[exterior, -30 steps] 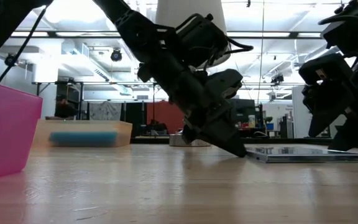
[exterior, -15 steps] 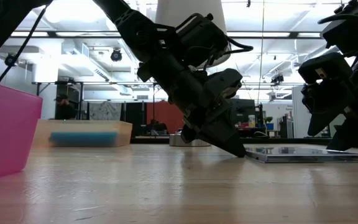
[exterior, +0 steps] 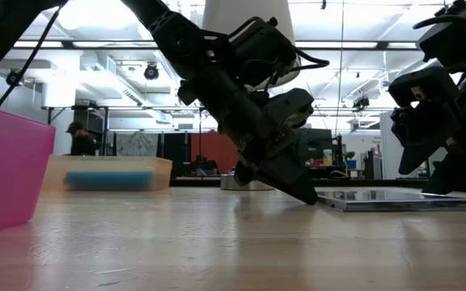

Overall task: Pick & place jewel cases by type
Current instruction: Put the black cd case into the pink bin

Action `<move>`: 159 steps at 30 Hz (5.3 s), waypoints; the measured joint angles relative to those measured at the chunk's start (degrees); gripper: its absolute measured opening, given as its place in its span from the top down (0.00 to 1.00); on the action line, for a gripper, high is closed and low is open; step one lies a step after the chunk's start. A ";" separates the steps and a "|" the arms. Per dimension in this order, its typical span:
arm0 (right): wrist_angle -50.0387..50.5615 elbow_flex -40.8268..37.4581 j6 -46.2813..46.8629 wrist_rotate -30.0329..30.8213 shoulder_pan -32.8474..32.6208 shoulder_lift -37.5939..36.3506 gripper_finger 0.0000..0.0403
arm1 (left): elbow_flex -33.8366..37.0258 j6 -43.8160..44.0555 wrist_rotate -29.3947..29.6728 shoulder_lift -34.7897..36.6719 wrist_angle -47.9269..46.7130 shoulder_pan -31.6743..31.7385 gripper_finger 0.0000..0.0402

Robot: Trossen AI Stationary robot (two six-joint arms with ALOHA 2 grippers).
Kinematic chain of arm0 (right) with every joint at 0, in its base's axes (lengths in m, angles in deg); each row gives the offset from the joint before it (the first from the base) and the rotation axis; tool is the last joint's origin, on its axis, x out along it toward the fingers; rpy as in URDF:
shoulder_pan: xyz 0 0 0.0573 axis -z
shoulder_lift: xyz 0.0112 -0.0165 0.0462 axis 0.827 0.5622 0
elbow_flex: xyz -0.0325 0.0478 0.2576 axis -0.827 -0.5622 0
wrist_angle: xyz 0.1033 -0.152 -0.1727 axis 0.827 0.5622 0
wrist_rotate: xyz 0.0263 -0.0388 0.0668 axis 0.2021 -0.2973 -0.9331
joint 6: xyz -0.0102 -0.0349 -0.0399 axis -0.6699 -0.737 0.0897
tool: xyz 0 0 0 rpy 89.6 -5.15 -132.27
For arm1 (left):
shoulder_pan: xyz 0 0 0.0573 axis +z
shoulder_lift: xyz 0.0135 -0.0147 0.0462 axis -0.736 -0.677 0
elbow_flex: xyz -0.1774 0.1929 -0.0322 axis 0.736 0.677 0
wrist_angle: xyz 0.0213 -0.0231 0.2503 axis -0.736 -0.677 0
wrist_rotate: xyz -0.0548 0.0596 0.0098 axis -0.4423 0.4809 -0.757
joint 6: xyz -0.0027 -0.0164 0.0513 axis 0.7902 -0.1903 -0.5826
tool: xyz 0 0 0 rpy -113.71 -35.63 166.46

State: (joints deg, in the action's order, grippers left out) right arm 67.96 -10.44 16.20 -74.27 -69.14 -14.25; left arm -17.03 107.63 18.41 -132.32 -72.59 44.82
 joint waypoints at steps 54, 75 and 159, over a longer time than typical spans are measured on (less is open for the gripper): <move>7.40 7.74 -3.47 0.20 -0.02 -0.02 0.49 | -0.42 -0.35 -1.20 0.00 -4.44 0.28 1.00; 10.20 9.00 -2.60 -0.22 -0.04 -0.44 0.49 | -0.59 -0.33 -1.03 0.00 -3.83 0.46 1.00; 22.38 23.25 -10.62 -1.25 -0.20 3.50 0.49 | -1.14 3.49 1.68 -0.26 4.92 0.68 1.00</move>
State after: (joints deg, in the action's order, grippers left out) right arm 90.33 12.81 5.58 -75.52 -69.33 -10.76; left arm -18.17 111.11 20.08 -132.59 -67.68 45.50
